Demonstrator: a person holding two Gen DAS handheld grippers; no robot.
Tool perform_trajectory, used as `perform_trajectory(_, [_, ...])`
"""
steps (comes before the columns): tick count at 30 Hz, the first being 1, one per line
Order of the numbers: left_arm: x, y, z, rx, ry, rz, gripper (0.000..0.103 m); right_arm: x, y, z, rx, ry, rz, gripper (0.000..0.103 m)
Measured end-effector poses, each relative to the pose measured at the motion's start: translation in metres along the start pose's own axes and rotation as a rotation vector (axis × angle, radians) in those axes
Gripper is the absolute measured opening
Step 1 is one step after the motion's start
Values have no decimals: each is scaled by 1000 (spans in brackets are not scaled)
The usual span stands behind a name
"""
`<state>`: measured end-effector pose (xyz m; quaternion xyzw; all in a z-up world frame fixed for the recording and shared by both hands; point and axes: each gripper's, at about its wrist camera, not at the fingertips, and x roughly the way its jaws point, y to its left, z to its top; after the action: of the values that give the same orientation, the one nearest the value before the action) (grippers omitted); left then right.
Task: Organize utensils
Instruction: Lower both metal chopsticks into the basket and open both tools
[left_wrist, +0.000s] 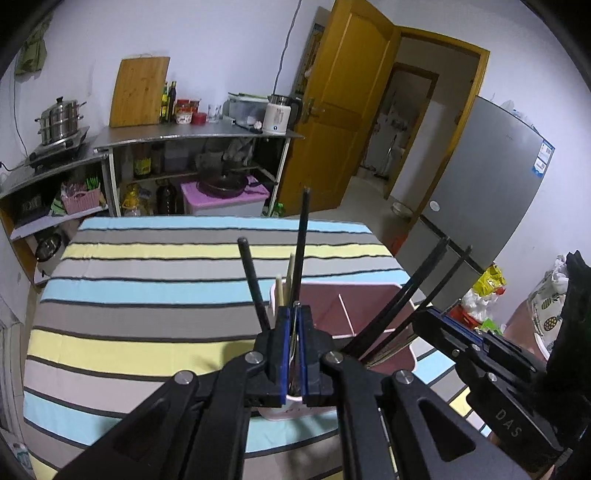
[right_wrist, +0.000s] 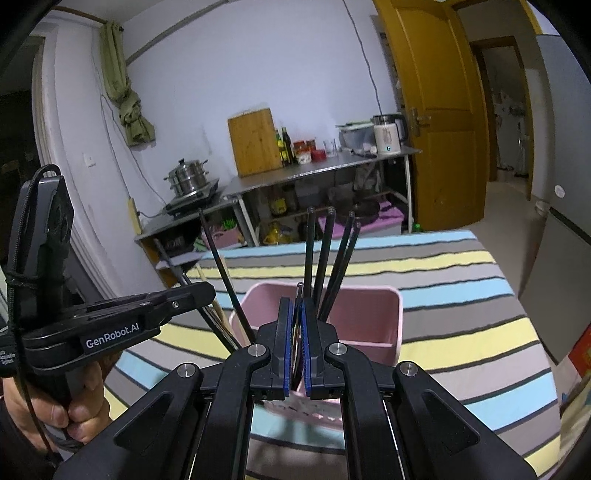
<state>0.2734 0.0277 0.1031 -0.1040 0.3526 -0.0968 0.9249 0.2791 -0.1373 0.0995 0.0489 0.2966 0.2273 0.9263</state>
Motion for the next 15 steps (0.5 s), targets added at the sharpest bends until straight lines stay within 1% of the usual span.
perform_trajectory(4, [-2,0,-3,-6,2,-1,5,3,-2,-4,3,29,-12,5])
perform_trajectory(5, [-2,1,-2,-6,2,-1,5,2,-3,-3,5,26,-12,7])
perform_trajectory(6, [-2,1,-1,-4,-1,0,6,0,-4,-3,7,21,-11,10])
perform_trajectory(8, [-6,1,-1,-1,-11,-5,8,-7,-4,-2,6,5,-10,12])
perform_trajectory(13, [-20,1,1,4,-44,-5,23,-24,0,3,-11,-28,-14,12])
perform_trajectory(15, [-27,1,1,2,-56,-10,23,-32,2,4,-16,-40,-13,13])
